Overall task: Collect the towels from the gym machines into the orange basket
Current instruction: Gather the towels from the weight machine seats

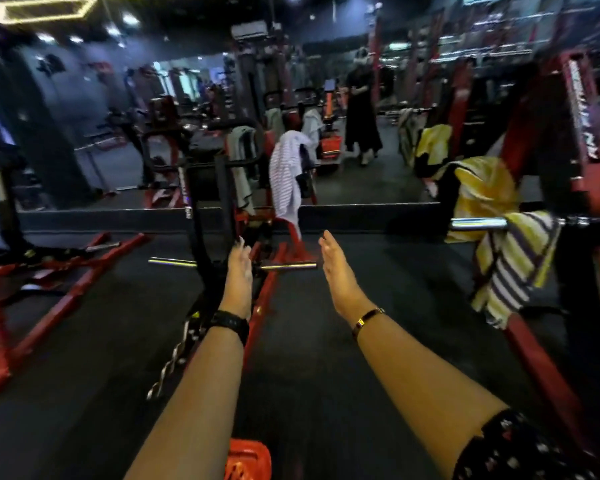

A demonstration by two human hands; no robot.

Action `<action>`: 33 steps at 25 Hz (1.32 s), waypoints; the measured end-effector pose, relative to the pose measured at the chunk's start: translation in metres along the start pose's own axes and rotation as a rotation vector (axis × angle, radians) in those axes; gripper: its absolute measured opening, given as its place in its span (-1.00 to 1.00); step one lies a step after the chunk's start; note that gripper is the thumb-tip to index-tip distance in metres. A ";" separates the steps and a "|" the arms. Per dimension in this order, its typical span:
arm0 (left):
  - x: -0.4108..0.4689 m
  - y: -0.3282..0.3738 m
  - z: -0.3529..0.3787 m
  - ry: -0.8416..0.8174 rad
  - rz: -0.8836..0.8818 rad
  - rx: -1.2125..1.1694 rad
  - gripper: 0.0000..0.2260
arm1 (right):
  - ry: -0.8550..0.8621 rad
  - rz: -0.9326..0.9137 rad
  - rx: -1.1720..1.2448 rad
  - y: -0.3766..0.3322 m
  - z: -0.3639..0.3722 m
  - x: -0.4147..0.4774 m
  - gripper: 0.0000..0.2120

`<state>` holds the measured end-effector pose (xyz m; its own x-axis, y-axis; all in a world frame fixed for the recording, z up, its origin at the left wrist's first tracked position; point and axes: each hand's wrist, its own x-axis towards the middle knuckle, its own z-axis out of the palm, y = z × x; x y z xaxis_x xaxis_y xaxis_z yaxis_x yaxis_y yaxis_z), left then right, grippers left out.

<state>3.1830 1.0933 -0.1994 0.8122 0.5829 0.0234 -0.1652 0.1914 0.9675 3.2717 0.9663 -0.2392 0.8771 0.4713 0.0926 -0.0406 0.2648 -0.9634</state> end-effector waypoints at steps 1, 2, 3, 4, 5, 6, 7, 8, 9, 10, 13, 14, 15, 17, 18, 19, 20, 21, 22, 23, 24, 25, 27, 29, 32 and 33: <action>0.022 -0.009 0.019 -0.016 -0.002 0.008 -0.53 | 0.012 0.008 -0.015 0.000 -0.019 0.018 -0.54; 0.046 -0.016 0.037 -0.033 0.000 0.015 -0.51 | 0.018 0.012 -0.028 -0.001 -0.036 0.039 -0.53; 0.068 -0.022 0.056 -0.044 -0.003 0.016 -0.50 | 0.012 0.013 -0.045 -0.004 -0.051 0.063 -0.53; 0.090 -0.023 0.075 -0.051 -0.017 0.013 -0.50 | -0.001 0.018 -0.065 -0.009 -0.066 0.088 -0.53; 0.115 -0.025 0.093 -0.059 -0.019 0.013 -0.49 | -0.015 0.024 -0.081 -0.016 -0.078 0.116 -0.53; 0.138 -0.024 0.112 -0.069 -0.021 0.008 -0.50 | -0.025 0.033 -0.095 -0.022 -0.090 0.144 -0.53; 0.160 -0.023 0.127 -0.066 -0.026 0.020 -0.50 | -0.031 0.041 -0.107 -0.028 -0.099 0.169 -0.53; 0.179 -0.021 0.140 -0.061 -0.026 0.030 -0.50 | -0.035 0.044 -0.124 -0.032 -0.107 0.193 -0.53; 0.202 -0.023 0.153 -0.047 -0.023 0.037 -0.51 | -0.040 0.037 -0.145 -0.035 -0.115 0.221 -0.53; 0.222 -0.025 0.165 -0.040 -0.028 0.034 -0.53 | -0.048 0.032 -0.159 -0.037 -0.122 0.247 -0.52; 0.278 -0.037 0.194 0.000 -0.018 0.043 -0.70 | -0.077 0.053 -0.147 -0.035 -0.139 0.310 -0.52; 0.296 -0.040 0.201 0.002 -0.016 0.046 -0.71 | -0.090 0.054 -0.138 -0.032 -0.143 0.330 -0.53; 0.316 -0.046 0.207 0.005 -0.019 0.055 -0.67 | -0.101 0.051 -0.133 -0.029 -0.147 0.349 -0.53; 0.353 -0.053 0.217 0.008 -0.031 0.055 -0.58 | -0.115 0.042 -0.146 -0.022 -0.155 0.390 -0.54; 0.376 -0.055 0.222 0.010 -0.030 0.072 -0.57 | -0.120 0.035 -0.164 -0.017 -0.158 0.418 -0.54; 0.405 -0.059 0.226 0.028 -0.042 0.086 -0.57 | -0.124 0.040 -0.179 -0.011 -0.161 0.448 -0.54; 0.433 -0.062 0.230 0.044 -0.049 0.108 -0.59 | -0.126 0.049 -0.189 -0.005 -0.163 0.478 -0.54; 0.468 -0.069 0.232 0.068 -0.073 0.106 -0.64 | -0.133 0.053 -0.194 0.001 -0.165 0.510 -0.54; 0.503 -0.074 0.235 0.074 -0.089 0.100 -0.73 | -0.145 0.059 -0.201 0.007 -0.165 0.542 -0.54; 0.542 -0.080 0.237 0.090 -0.090 0.061 -0.76 | -0.156 0.074 -0.207 0.011 -0.164 0.576 -0.53; 0.575 -0.079 0.242 0.094 -0.070 0.034 -0.75 | -0.164 0.097 -0.221 0.012 -0.162 0.606 -0.53; 0.607 -0.079 0.246 0.102 -0.045 0.010 -0.72 | -0.191 0.117 -0.230 0.010 -0.161 0.633 -0.52; 0.673 -0.070 0.258 0.104 0.004 0.009 -0.70 | -0.264 0.144 -0.220 0.003 -0.156 0.697 -0.53; 0.731 -0.068 0.266 0.093 0.020 -0.030 -0.74 | -0.302 0.143 -0.203 -0.002 -0.153 0.757 -0.56; 0.804 -0.073 0.274 0.141 0.056 -0.049 -0.76 | -0.323 0.122 -0.212 0.015 -0.151 0.853 -0.53; 0.825 -0.072 0.274 0.154 0.056 -0.050 -0.75 | -0.331 0.111 -0.219 0.021 -0.149 0.882 -0.52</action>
<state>4.0183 1.3441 -0.1804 0.7061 0.7073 0.0347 -0.2388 0.1917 0.9520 4.1152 1.2622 -0.2152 0.6703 0.7417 0.0262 0.0077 0.0284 -0.9996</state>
